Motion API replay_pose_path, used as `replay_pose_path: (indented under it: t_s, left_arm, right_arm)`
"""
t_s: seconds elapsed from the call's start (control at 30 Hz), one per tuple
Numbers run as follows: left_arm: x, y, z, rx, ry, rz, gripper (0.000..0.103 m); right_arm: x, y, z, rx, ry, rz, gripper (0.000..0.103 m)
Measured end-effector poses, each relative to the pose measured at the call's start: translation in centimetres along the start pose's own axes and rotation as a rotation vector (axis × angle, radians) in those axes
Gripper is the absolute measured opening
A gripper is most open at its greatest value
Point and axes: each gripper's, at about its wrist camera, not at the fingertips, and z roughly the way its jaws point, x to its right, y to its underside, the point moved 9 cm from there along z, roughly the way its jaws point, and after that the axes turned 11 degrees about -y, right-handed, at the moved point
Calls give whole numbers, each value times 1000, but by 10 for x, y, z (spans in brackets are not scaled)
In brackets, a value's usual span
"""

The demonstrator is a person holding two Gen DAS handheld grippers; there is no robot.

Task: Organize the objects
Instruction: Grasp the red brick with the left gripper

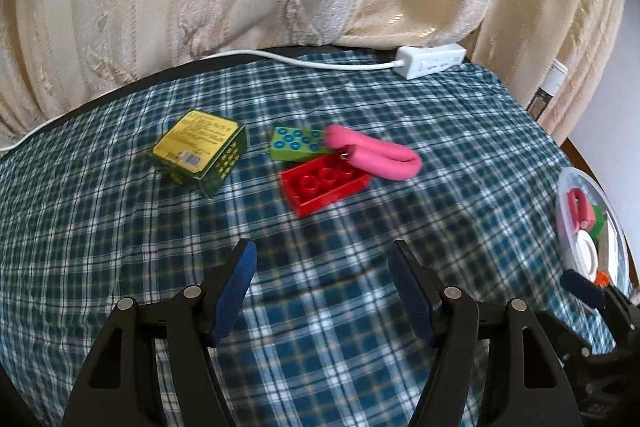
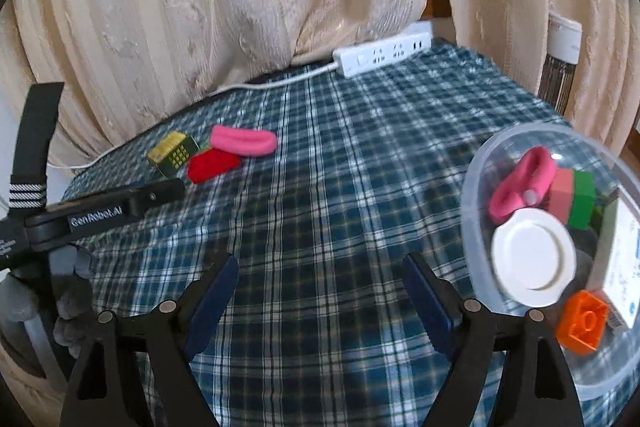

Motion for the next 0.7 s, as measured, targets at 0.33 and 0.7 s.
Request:
replay_pose_path:
  t_s: [0.33,0.7]
  left_arm:
    - [2,-9,23,-19,-24,5,70]
    - [18,-25,54,-35,-33,1,70]
  right_arm:
    - [-6,5,11,-26,-14,-18,87]
    - [-3,6,16,-22,-49,3,87]
